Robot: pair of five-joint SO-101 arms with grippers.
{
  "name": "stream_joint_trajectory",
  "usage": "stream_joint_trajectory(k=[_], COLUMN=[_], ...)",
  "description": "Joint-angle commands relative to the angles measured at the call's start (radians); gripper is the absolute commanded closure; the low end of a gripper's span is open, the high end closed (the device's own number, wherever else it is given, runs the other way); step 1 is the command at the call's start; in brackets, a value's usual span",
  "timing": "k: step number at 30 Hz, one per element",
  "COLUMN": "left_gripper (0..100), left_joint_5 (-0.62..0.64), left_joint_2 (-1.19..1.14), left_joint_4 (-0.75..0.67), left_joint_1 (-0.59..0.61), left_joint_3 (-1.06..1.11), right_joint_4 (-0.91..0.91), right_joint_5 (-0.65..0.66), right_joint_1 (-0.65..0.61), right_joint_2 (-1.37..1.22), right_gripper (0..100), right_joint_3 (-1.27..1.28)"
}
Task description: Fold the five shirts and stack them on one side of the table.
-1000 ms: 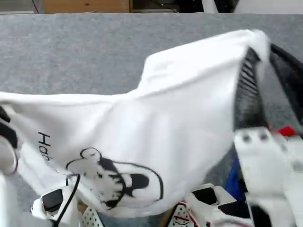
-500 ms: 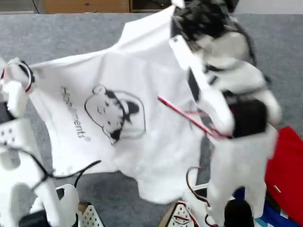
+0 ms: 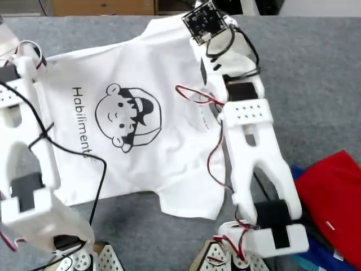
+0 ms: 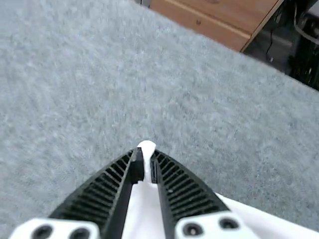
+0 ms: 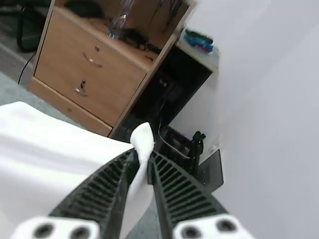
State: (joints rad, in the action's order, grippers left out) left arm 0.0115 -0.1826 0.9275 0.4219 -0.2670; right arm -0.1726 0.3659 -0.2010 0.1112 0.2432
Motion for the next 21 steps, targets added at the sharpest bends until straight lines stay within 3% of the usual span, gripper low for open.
stream_joint_trajectory(k=[1,12,17,21], left_gripper=[98,98,98,98], left_joint_5=[-0.009,-0.158,-0.221,-0.253], left_joint_2=[-0.039,0.002,0.156,0.297], left_joint_4=[0.149,0.635,0.672,0.672], left_joint_1=[0.0,-0.043,-0.089,-0.132], left_joint_3=[-0.195,-0.252,-0.109,0.144], right_joint_4=[-0.051,-0.804,-1.074,-1.178], right_joint_5=[0.005,0.017,0.075,0.075], right_joint_1=[0.038,0.022,0.019,0.021], right_joint_2=[0.022,0.292,0.409,0.524], right_gripper=[99.5,99.5,99.5,99.5], right_joint_3=[-0.068,-0.064,-0.062,0.008])
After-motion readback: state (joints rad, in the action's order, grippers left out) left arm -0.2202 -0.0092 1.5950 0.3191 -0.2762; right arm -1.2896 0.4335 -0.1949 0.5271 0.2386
